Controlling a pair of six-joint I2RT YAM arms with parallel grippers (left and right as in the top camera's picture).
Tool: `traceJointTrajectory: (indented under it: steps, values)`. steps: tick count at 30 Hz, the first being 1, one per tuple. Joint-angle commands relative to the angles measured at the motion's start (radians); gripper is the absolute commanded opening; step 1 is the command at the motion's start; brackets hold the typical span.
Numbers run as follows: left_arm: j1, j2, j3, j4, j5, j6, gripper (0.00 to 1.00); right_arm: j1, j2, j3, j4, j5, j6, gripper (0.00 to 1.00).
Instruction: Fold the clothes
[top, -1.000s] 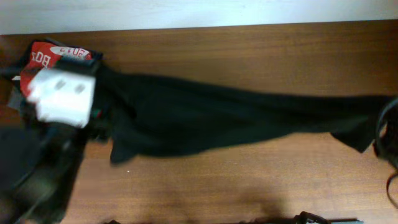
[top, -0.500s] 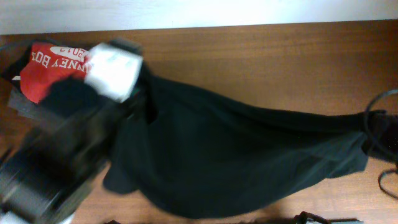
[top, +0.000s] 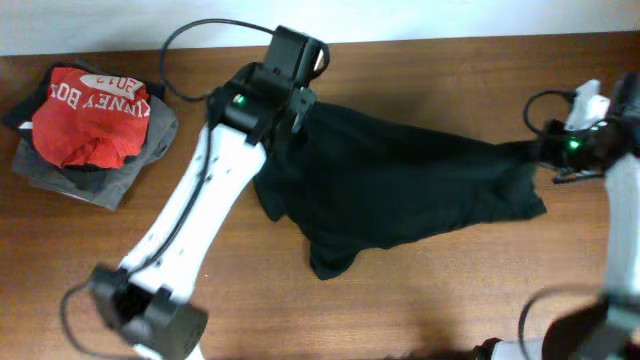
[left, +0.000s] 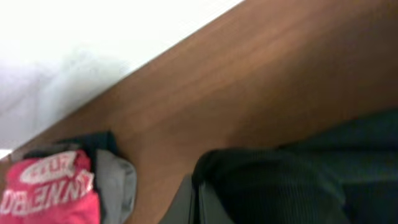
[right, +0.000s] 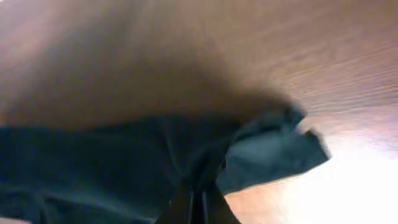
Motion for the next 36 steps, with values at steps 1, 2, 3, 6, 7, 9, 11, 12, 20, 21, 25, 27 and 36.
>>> traceJointTrajectory:
  steps: [1,2,3,6,7,9,11,12,20,21,25,27,36]
  values:
    - [0.024,0.098,0.003,0.09,-0.007,-0.013,0.0,-0.006,0.147,-0.029,0.139,-0.056,0.031,0.04]
    - [0.024,0.116,0.003,0.113,-0.007,-0.013,0.0,-0.004,0.184,-0.029,0.182,-0.067,0.04,0.04]
    - [0.024,0.14,0.003,0.14,-0.007,-0.013,0.0,-0.001,0.222,-0.029,0.229,-0.076,0.048,0.04]
    - [0.024,0.188,0.003,0.196,-0.006,-0.013,0.0,0.015,0.312,-0.029,0.354,-0.088,0.048,0.04]
    - [0.024,0.202,0.003,0.21,-0.006,-0.013,0.0,0.023,0.336,-0.029,0.396,-0.087,0.048,0.04]
    - [0.024,0.223,0.003,0.232,-0.005,-0.013,0.0,0.04,0.375,-0.029,0.472,-0.087,0.048,0.04]
    - [0.025,0.242,0.003,0.254,0.003,-0.013,0.0,0.063,0.406,-0.029,0.558,-0.088,0.048,0.04]
    - [0.025,0.253,0.003,0.262,0.005,-0.016,0.0,0.076,0.417,-0.029,0.605,-0.087,0.048,0.04]
    - [0.027,0.295,0.003,0.28,0.009,-0.042,0.0,0.145,0.442,-0.026,0.911,-0.056,0.048,0.18]
    - [0.029,0.295,0.003,0.282,0.009,-0.042,0.0,0.15,0.442,-0.02,0.914,-0.056,0.048,0.41]
    - [0.035,0.295,0.003,0.283,0.01,-0.042,0.0,0.149,0.439,-0.002,0.855,-0.056,0.052,0.68]
    - [0.039,0.295,0.003,0.283,0.013,-0.042,0.0,0.148,0.439,0.0,0.814,-0.056,0.051,0.73]
    - [0.045,0.295,0.003,0.284,0.035,-0.042,0.0,0.171,0.439,-0.001,0.651,-0.029,0.039,0.66]
